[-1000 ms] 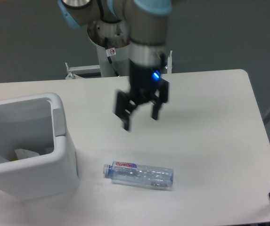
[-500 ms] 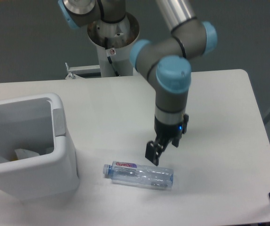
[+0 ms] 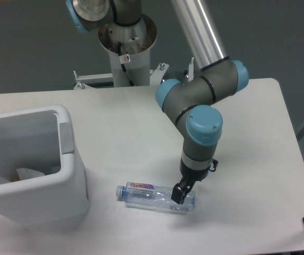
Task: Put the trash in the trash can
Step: 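Close the gripper on the bottle's body and lift it, then carry the held bottle over the white trash bin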
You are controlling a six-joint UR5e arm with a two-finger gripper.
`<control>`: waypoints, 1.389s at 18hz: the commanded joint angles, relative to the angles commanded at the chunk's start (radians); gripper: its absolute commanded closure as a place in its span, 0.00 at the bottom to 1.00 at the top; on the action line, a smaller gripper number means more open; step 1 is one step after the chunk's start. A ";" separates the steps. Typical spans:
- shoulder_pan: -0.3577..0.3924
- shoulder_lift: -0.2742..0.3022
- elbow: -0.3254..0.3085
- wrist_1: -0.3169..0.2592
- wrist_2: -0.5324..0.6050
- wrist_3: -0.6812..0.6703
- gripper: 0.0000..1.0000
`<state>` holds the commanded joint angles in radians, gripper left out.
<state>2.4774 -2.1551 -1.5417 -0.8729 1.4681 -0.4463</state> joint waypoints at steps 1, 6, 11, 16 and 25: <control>0.000 -0.011 0.012 0.000 0.001 -0.012 0.00; -0.003 -0.045 0.025 -0.006 0.015 -0.023 0.00; -0.015 -0.081 0.028 -0.005 0.034 -0.060 0.00; -0.037 -0.084 0.037 -0.006 0.040 -0.063 0.05; -0.037 -0.077 0.037 -0.008 0.041 -0.060 0.41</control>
<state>2.4406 -2.2319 -1.5048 -0.8805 1.5094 -0.5062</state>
